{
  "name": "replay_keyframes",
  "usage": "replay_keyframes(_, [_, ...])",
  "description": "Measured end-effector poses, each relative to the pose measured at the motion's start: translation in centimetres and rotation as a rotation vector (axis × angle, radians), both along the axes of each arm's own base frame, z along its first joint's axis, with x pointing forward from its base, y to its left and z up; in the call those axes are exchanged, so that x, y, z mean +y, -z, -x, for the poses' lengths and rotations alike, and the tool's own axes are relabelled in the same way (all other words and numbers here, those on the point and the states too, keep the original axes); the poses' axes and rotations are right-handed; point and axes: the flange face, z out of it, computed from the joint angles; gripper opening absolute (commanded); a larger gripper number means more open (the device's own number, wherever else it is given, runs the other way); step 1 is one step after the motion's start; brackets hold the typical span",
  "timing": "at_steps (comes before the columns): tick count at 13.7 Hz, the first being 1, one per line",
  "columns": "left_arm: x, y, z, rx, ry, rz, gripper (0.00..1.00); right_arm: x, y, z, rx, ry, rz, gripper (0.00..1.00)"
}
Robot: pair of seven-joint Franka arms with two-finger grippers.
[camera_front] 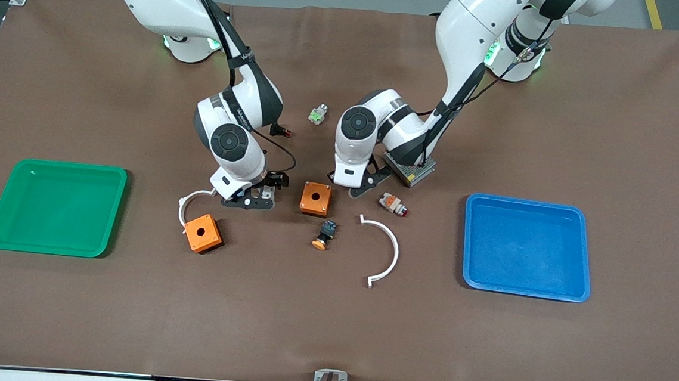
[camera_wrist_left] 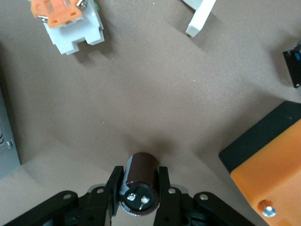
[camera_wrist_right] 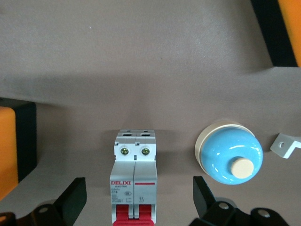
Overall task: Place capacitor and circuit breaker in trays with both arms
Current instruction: 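Lift the capacitor toward the blue tray while the right gripper carries the breaker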
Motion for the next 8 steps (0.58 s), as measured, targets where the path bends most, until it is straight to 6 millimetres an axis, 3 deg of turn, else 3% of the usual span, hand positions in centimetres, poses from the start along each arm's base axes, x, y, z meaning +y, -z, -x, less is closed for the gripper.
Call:
replay_keyframes(2, [0.2,-0.3,-0.3,-0.005,-0.005,0.0,0.0,0.2,0.1,0.2,0.002,-0.005,0.001,0.59])
replay_keyframes(4, [1.1,-1.9,-1.7,-0.033,-0.009,-0.015,0.0,0.4,0.1,0.3,0.002,-0.009,0.001,0.42])
replay_keyframes(8, [6.7,-9.4,-6.9,-0.114,-0.003,-0.107,0.0,0.5,0.1,0.4,0.002,-0.01,0.001,0.14])
